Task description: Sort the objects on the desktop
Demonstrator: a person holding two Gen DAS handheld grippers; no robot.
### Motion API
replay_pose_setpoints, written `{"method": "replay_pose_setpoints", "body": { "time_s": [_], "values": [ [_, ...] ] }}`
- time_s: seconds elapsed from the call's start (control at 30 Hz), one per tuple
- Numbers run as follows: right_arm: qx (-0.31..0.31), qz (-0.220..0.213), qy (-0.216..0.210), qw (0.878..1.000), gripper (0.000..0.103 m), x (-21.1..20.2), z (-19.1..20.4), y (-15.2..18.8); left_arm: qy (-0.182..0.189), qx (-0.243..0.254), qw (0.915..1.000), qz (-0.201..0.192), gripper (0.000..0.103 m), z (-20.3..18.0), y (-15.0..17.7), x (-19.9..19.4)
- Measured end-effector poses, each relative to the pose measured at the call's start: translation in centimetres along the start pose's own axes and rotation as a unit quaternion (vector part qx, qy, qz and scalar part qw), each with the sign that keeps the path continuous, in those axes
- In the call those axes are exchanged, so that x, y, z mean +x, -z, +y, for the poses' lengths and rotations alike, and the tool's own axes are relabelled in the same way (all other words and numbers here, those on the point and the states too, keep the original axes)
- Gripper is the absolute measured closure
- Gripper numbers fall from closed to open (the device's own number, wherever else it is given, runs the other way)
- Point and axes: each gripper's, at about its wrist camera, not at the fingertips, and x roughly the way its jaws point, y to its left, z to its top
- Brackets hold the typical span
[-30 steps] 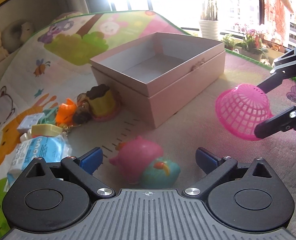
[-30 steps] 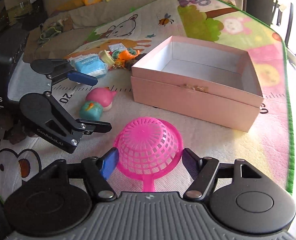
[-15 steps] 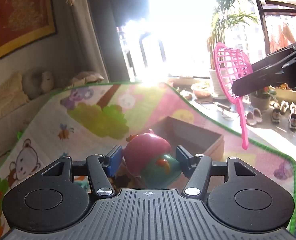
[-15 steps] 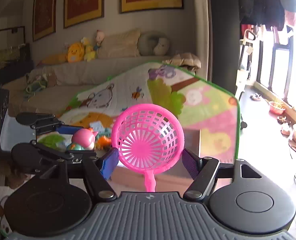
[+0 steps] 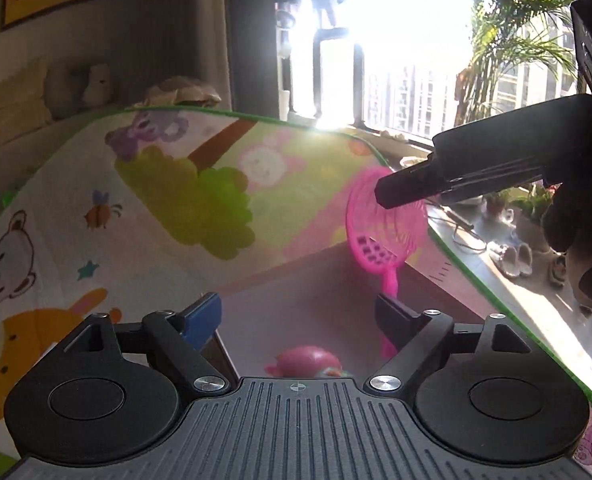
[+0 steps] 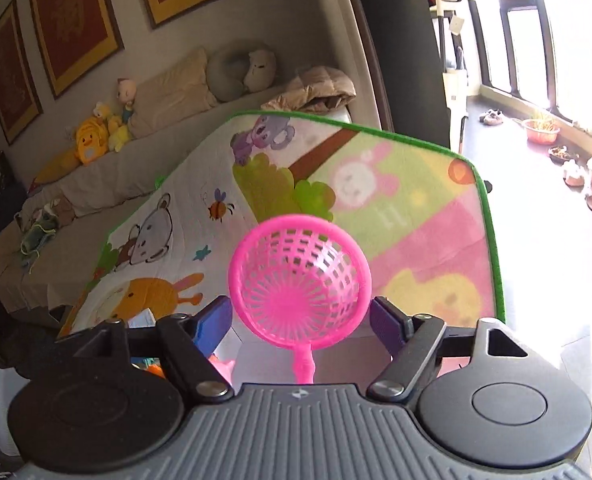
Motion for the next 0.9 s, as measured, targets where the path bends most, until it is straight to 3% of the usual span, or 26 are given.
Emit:
{"method": "replay_pose_setpoints", "body": {
  "time_s": [0.17, 0.3, 0.37, 0.47, 0.57, 0.63, 0.7, 0.8, 0.9],
  "values": [
    [0.001, 0.020, 0.002, 1.000, 0.017, 1.2, 0.3, 1.9, -0.074, 0.013, 0.9971, -0.011, 0.006, 3.8, 3.2, -3.7],
    [-0.036, 0.013, 0.010, 0.999, 0.017, 0.5, 2.5, 2.8, -0.172, 0.004, 0.9852, -0.004, 0.003, 7.7, 6.5, -6.6],
    [-0.076, 0.001, 0.009, 0.997, 0.017, -0.1, 4.8, 2.9, -0.199, -0.016, 0.9799, 0.008, 0.003, 9.6, 7.7, -7.6],
    [-0.129, 0.001, -0.010, 0.992, 0.016, 0.6, 9.0, 3.0, -0.198, -0.055, 0.9782, 0.029, 0.002, 11.8, 9.3, -8.2],
    [-0.153, 0.032, -0.034, 0.987, 0.017, 3.1, 12.9, 3.4, -0.181, -0.072, 0.9800, 0.042, 0.002, 12.4, 10.7, -8.6],
    [-0.187, 0.052, -0.040, 0.980, 0.023, 5.0, 15.7, 4.2, -0.166, -0.071, 0.9826, 0.042, 0.002, 12.2, 11.3, -8.8],
    [-0.208, 0.077, -0.039, 0.974, 0.042, 7.2, 17.9, 4.9, -0.155, -0.068, 0.9847, 0.040, 0.001, 11.9, 11.9, -9.1],
    [-0.187, 0.117, -0.038, 0.975, 0.043, 11.0, 19.6, 5.0, -0.139, -0.076, 0.9866, 0.041, 0.001, 11.6, 12.8, -9.6],
    [-0.179, 0.131, -0.011, 0.975, 0.046, 14.7, 20.6, 4.9, -0.119, -0.083, 0.9885, 0.041, 0.000, 11.4, 13.5, -10.2]
  ]
}}
